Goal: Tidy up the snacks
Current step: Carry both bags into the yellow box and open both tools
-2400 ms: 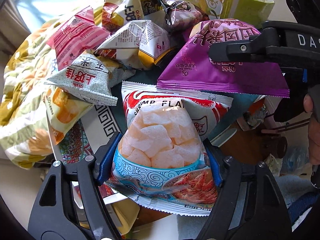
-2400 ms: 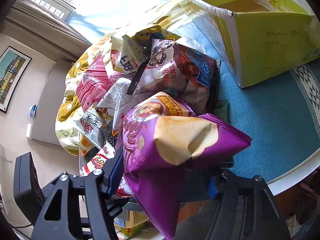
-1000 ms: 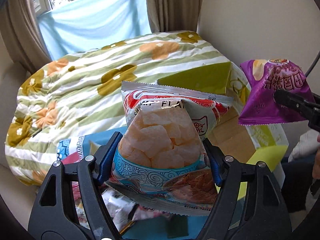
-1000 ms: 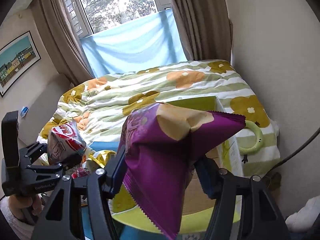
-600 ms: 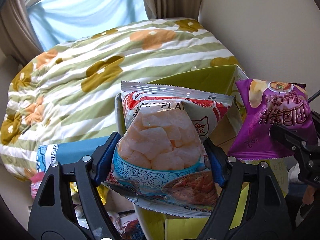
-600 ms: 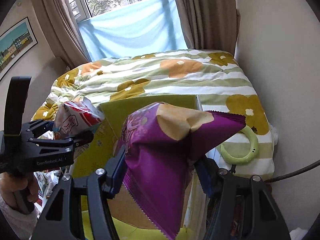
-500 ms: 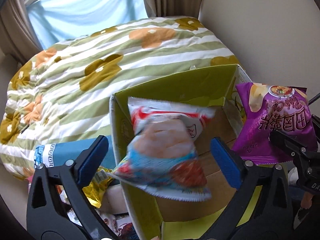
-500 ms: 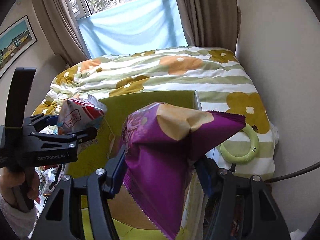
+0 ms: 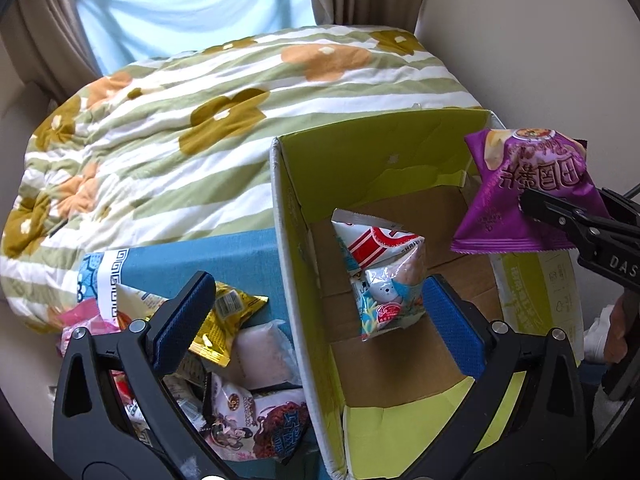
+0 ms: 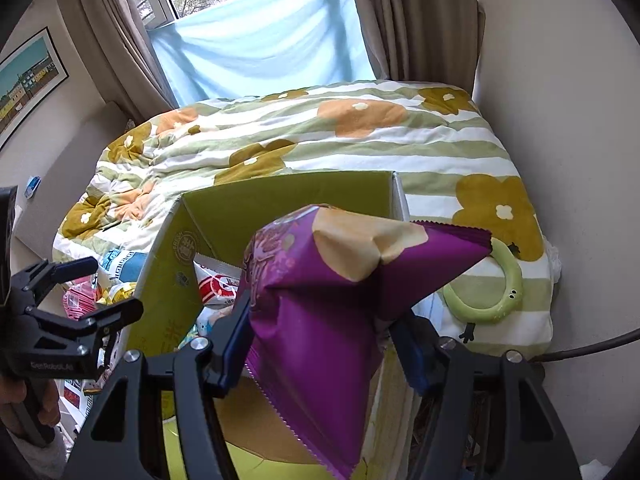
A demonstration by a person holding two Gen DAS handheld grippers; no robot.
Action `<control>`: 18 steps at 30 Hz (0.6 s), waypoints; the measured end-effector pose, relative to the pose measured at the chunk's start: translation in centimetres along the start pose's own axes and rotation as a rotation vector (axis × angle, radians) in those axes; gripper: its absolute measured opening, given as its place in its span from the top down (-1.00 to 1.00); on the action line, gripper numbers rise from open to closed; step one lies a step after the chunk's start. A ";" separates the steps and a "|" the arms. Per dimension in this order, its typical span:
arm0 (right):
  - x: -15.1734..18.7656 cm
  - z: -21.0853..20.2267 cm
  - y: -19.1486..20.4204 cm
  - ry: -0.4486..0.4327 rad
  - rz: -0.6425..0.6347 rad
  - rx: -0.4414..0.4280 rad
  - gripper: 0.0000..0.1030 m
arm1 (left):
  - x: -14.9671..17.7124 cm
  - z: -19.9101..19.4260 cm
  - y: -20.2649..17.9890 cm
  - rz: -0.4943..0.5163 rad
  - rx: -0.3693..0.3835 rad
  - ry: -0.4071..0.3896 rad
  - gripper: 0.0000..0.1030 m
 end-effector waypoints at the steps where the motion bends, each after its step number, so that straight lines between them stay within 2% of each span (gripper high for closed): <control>1: -0.5 0.3 0.2 0.001 0.001 -0.003 -0.18 | 0.1 0.0 0.1 0.002 0.004 0.005 -0.98; 8: -2.7 3.9 1.4 0.043 -0.006 -0.031 -0.22 | 0.4 0.1 1.0 -0.005 -0.019 0.009 -0.98; 10: -2.8 4.9 1.3 0.054 -0.007 -0.004 -0.42 | 0.7 0.0 1.0 -0.008 -0.014 0.009 -0.98; 11: -2.6 5.3 1.1 0.056 -0.006 0.015 -0.74 | 0.9 0.0 1.1 -0.007 -0.017 0.008 -0.98; 12: -2.3 5.3 1.0 0.055 -0.006 0.022 -0.93 | 1.1 0.0 1.1 -0.008 -0.022 0.009 -0.98; 18: -0.6 3.7 0.2 0.012 0.009 0.049 -0.94 | 2.1 -0.1 1.0 -0.025 -0.008 0.014 -0.98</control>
Point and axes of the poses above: each gripper's, at about its wrist camera, not at the fingertips, and z roughly the way its jaws point, y to its left, x to its underside, the point moved 8 cm from there along z, roughly the way its jaws point, and after that the axes turned 13 degrees about y, right-handed, at the moved point
